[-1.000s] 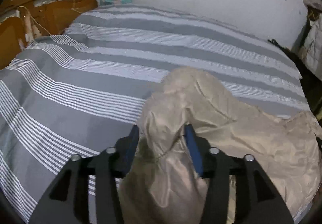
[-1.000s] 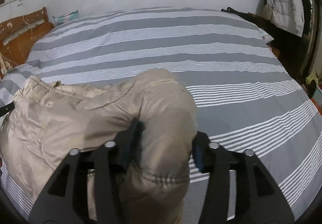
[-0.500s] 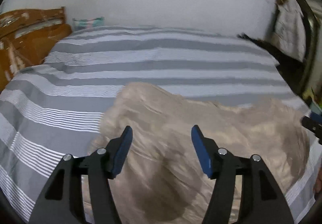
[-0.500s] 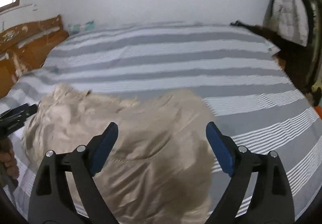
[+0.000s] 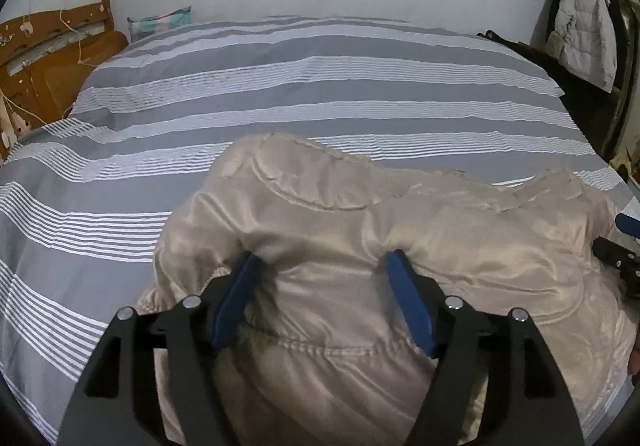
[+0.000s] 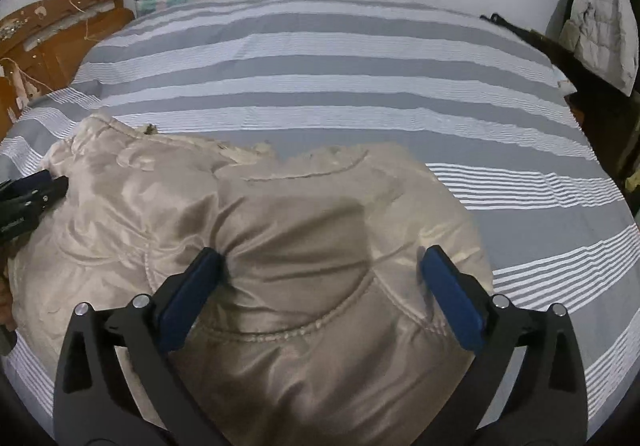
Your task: Fold large clothes
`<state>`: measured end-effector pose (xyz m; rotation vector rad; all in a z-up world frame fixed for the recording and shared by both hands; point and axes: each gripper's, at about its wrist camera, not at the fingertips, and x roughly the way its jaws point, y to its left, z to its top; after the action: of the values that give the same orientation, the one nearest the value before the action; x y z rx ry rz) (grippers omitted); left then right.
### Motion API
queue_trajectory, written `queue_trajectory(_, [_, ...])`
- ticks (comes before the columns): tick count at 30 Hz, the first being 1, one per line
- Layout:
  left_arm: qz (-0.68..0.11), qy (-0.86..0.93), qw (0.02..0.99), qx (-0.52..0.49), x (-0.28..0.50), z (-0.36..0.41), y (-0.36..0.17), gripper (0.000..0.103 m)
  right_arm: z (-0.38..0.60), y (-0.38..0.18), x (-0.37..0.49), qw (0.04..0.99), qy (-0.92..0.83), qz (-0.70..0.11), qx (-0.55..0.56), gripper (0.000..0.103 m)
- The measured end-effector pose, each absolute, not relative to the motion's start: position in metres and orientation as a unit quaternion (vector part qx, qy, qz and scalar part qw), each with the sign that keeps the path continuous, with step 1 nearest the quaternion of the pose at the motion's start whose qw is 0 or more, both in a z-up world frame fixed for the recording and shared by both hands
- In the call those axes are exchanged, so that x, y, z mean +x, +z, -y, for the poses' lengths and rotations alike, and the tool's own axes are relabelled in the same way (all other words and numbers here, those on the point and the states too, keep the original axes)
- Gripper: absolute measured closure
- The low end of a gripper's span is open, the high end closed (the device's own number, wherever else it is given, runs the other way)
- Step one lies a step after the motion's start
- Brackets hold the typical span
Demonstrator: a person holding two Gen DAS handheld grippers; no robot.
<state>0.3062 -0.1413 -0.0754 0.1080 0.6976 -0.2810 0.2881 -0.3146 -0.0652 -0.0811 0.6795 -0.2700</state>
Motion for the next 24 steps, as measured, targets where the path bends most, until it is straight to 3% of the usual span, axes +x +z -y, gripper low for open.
queue_trajectory(9, [-0.346,-0.132,0.927,0.056,0.316,0.141,-0.091,0.03,0.331,-0.078,0.312,0.931,-0.124,-0.343,-0.025,0.003])
queue_trajectory(24, [-0.322,-0.142,0.936,0.028,0.282,0.13,-0.074,0.025,0.313,-0.068,0.253,0.943,-0.124,-0.309,-0.023,0.003])
